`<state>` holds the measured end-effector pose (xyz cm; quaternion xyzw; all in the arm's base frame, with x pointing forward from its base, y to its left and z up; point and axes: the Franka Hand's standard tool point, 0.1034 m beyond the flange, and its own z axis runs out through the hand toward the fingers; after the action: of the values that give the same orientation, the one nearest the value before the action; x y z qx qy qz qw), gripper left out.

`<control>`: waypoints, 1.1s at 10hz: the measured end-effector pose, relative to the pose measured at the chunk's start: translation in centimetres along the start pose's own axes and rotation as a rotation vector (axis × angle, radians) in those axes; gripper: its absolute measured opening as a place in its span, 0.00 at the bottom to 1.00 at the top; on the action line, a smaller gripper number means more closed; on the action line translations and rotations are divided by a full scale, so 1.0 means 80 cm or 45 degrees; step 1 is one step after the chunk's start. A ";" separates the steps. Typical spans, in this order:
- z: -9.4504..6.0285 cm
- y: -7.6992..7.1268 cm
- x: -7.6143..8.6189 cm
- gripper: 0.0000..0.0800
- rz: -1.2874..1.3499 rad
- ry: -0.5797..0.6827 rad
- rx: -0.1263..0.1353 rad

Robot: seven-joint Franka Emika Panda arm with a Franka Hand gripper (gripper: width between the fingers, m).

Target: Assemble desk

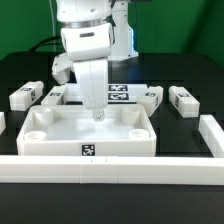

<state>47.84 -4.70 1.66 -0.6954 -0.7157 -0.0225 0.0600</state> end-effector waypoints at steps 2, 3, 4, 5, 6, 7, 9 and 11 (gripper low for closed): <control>0.012 -0.007 -0.005 0.81 0.015 0.009 0.022; 0.012 -0.007 -0.005 0.81 0.015 0.009 0.021; 0.013 -0.008 -0.005 0.64 0.015 0.009 0.023; 0.013 -0.008 -0.006 0.47 0.016 0.009 0.024; 0.013 -0.008 -0.006 0.30 0.017 0.009 0.025; 0.014 -0.009 -0.006 0.30 0.017 0.009 0.025; 0.013 -0.008 -0.007 0.08 0.018 0.007 0.022; 0.013 -0.008 -0.007 0.07 0.018 0.007 0.022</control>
Offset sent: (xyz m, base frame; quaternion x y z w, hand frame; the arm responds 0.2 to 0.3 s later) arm 0.0000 0.0000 0.0000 0.0000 0.0000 0.0000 1.0000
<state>47.19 -5.15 0.60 -0.6998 -0.7109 -0.0180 0.0682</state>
